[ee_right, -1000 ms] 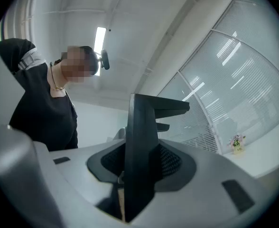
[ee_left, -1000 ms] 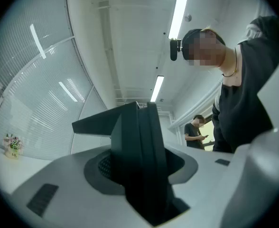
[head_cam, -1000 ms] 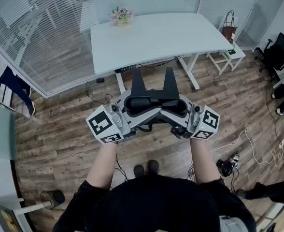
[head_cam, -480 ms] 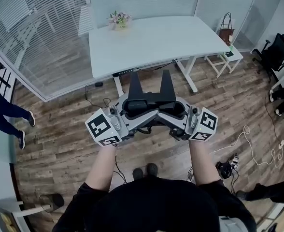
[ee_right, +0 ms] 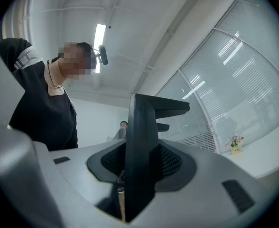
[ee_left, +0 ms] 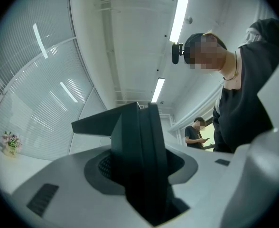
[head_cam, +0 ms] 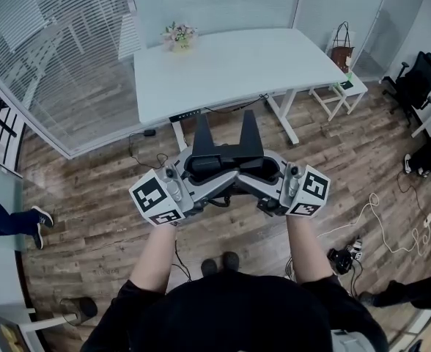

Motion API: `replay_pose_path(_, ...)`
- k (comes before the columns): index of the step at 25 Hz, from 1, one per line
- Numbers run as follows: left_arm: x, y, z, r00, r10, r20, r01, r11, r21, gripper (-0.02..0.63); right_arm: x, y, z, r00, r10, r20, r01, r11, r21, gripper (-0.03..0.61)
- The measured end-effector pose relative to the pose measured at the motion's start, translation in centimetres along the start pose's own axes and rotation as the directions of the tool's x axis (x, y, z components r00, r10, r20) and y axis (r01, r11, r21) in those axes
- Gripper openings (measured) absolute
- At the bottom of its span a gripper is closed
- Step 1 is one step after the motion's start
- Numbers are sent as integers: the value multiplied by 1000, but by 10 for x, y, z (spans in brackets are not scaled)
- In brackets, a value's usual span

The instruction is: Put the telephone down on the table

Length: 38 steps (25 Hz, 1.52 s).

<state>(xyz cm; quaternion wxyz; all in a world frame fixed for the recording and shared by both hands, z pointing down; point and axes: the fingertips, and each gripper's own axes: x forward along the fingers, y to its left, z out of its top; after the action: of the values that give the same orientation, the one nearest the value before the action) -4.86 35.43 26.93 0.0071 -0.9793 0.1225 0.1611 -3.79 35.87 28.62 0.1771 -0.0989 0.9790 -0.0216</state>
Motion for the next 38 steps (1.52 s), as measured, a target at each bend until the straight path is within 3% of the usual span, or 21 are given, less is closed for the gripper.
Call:
replay_pose_path(26, 36, 11, -24, 1000, 15, -7, -15, 1000, -12, 210, -35, -28, 3, 1000, -3, -11, 3, 1000, 0, 172)
replay_pose_path(38, 47, 53, -33, 1000, -23, -14, 23, 1000, -13, 209, -30, -71, -3, 999, -33, -5, 33, 999, -25, 173)
